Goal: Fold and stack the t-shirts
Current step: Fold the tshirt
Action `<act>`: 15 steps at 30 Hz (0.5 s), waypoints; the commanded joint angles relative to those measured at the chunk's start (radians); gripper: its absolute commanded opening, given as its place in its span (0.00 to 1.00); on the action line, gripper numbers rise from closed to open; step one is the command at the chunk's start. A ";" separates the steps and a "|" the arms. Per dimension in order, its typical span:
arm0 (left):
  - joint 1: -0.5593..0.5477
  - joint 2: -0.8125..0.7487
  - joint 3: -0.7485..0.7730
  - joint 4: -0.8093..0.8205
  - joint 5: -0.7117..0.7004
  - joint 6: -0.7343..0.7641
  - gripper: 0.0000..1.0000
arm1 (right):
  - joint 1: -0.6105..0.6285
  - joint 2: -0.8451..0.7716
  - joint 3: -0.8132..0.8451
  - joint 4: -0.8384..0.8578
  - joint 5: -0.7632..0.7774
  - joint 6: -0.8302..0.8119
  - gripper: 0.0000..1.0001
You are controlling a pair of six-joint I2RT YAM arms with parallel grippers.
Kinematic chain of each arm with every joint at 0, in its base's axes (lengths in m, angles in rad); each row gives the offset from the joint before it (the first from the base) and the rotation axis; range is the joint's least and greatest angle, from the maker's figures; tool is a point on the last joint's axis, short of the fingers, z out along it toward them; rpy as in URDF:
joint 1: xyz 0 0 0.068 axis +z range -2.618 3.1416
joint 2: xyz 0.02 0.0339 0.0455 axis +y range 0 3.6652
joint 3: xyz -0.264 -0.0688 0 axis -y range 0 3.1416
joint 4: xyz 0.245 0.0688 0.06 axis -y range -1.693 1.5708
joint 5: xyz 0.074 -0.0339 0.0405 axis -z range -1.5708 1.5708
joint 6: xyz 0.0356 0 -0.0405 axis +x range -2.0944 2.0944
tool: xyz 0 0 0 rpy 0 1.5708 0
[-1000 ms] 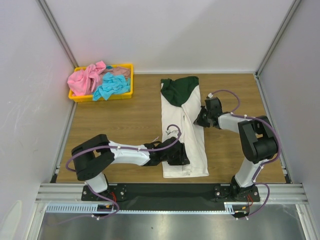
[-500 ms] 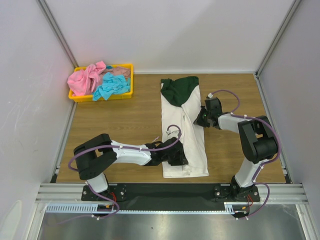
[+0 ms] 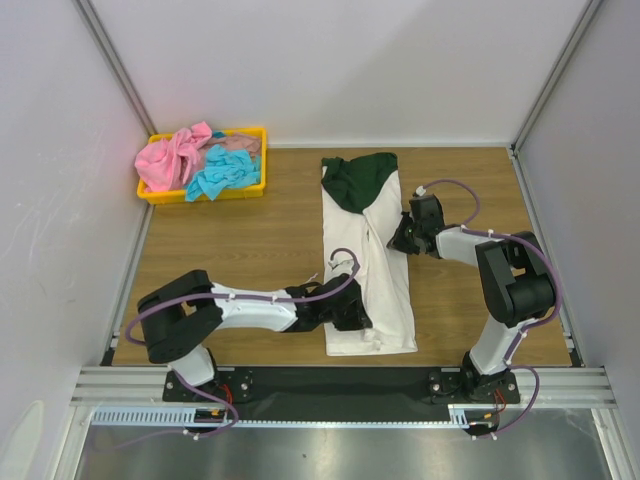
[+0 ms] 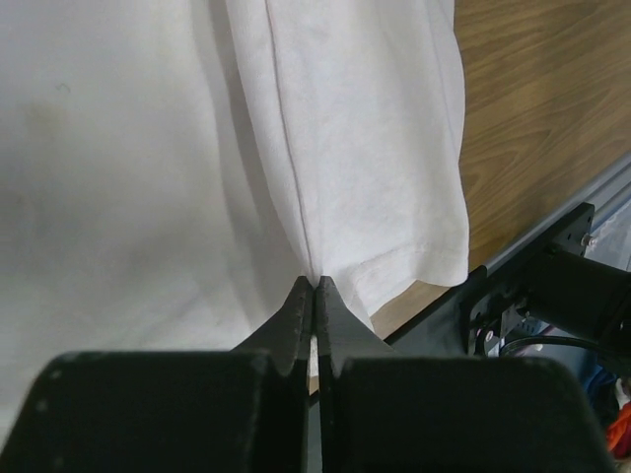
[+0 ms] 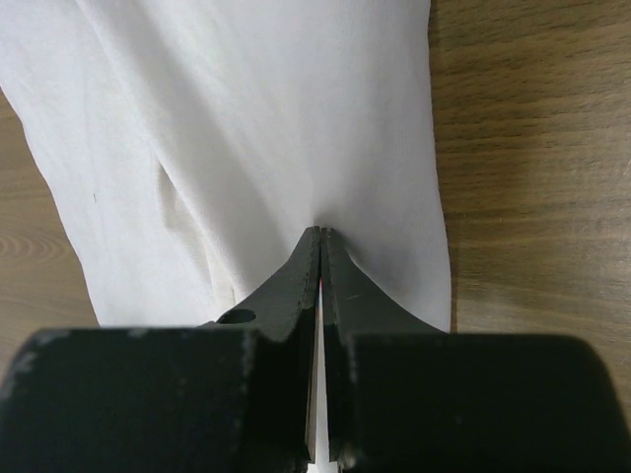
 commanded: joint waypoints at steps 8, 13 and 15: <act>-0.030 -0.095 -0.037 -0.038 -0.025 -0.011 0.00 | 0.003 0.031 0.008 0.009 0.032 -0.005 0.00; -0.050 -0.101 -0.037 -0.060 -0.011 -0.005 0.00 | 0.006 0.043 0.028 -0.005 0.035 -0.011 0.00; -0.058 -0.119 -0.043 -0.069 -0.026 -0.001 0.00 | 0.007 0.049 0.033 -0.008 0.038 -0.013 0.00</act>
